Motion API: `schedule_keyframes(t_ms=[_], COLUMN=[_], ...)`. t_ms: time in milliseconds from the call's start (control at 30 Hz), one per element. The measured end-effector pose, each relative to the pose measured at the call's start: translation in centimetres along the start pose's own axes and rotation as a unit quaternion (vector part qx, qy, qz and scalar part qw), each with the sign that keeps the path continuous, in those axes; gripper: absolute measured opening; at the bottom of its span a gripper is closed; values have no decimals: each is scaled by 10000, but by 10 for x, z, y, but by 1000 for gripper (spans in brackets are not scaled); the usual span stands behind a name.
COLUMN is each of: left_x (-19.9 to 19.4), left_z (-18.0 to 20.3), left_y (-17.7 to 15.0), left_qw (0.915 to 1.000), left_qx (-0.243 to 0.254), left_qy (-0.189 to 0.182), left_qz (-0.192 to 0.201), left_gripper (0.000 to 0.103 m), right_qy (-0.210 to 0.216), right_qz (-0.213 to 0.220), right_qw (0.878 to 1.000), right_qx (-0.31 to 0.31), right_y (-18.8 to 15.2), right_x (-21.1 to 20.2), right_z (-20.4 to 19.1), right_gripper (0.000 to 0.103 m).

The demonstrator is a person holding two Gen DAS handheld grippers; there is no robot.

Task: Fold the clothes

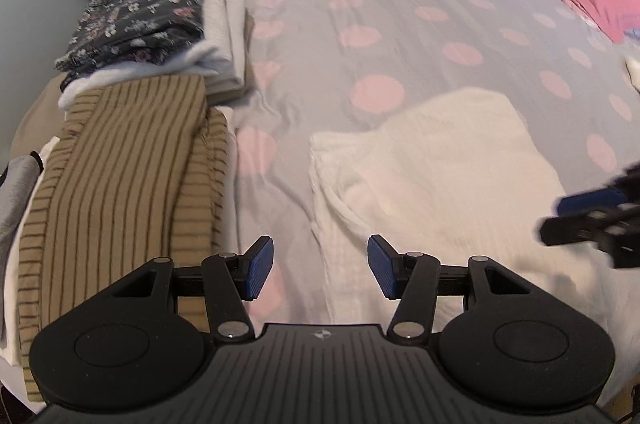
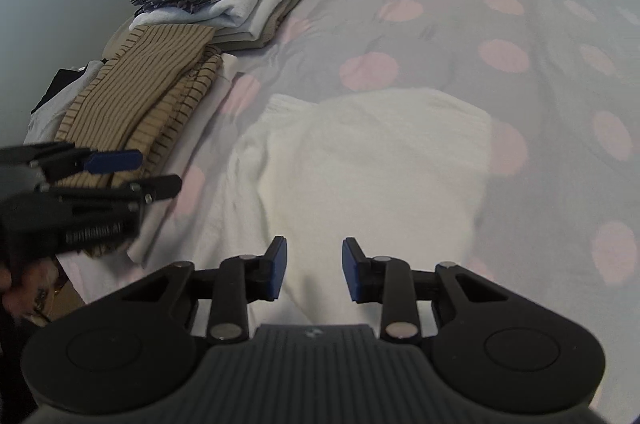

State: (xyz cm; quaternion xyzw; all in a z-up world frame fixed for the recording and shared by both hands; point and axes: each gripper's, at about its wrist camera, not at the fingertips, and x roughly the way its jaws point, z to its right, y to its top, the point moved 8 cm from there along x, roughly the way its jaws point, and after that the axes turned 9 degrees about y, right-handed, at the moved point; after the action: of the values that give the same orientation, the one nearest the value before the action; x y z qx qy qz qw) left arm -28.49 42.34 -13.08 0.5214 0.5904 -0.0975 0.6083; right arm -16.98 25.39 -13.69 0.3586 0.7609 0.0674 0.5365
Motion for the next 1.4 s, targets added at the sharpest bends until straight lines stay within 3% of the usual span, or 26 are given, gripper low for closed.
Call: schedule_keyframes(t_ms=[67,133,300,367,400,433,500,667,733,900,1067,1167,1400], left_x=[-1,-4,-11,-14,-14,-14,-13,-7,-6,-5,-14,-15,-1], left_z=[3,6,6,3,1,0,-2,-4,-1,5,0,4,22], left_y=[-6,-12,-21,-24,-25,-27,-32,-47,-54,-70,-75,-76,-95], left_qw=[9999,9995,9979,9971,9962,9945,9895,9820,9805,9756,9672,9649,9735], left_qx=[-39,-118,-368,-500,-590,-699,-976,-1275,-1287,-1392,-1779,-1824,-1333], left_qy=[-104,-271,-512,-544,-614,-738,-1001,-1228,-1279,-1433,-1639,-1705,-1353], left_qz=[-69,-129,-165,-178,-200,-236,-359,-654,-749,-913,-782,-810,-1271], left_gripper=[51,51,51,51,51,51,51,51,52,52,57,58,58], right_qy=[143,380,700,724,763,792,928,1470,1533,1537,1417,1162,909], right_qz=[159,328,562,570,559,581,607,611,550,514,698,439,135], right_qw=[9994,9975,9935,9933,9932,9930,9927,9869,9854,9833,9851,9904,9938], right_qx=[268,496,701,692,684,663,473,-257,-498,-834,-675,-614,-633], right_y=[-21,-39,-73,-84,-88,-90,-94,-100,-104,-116,-119,-122,-133], right_x=[-12,-20,-22,-15,-11,-9,-6,0,3,-1,-7,5,18], right_z=[8,10,0,-4,-7,-11,-25,-79,-95,-105,-87,-79,-71], right_gripper=[34,45,57,56,51,38,30,32,38,43,44,43,44])
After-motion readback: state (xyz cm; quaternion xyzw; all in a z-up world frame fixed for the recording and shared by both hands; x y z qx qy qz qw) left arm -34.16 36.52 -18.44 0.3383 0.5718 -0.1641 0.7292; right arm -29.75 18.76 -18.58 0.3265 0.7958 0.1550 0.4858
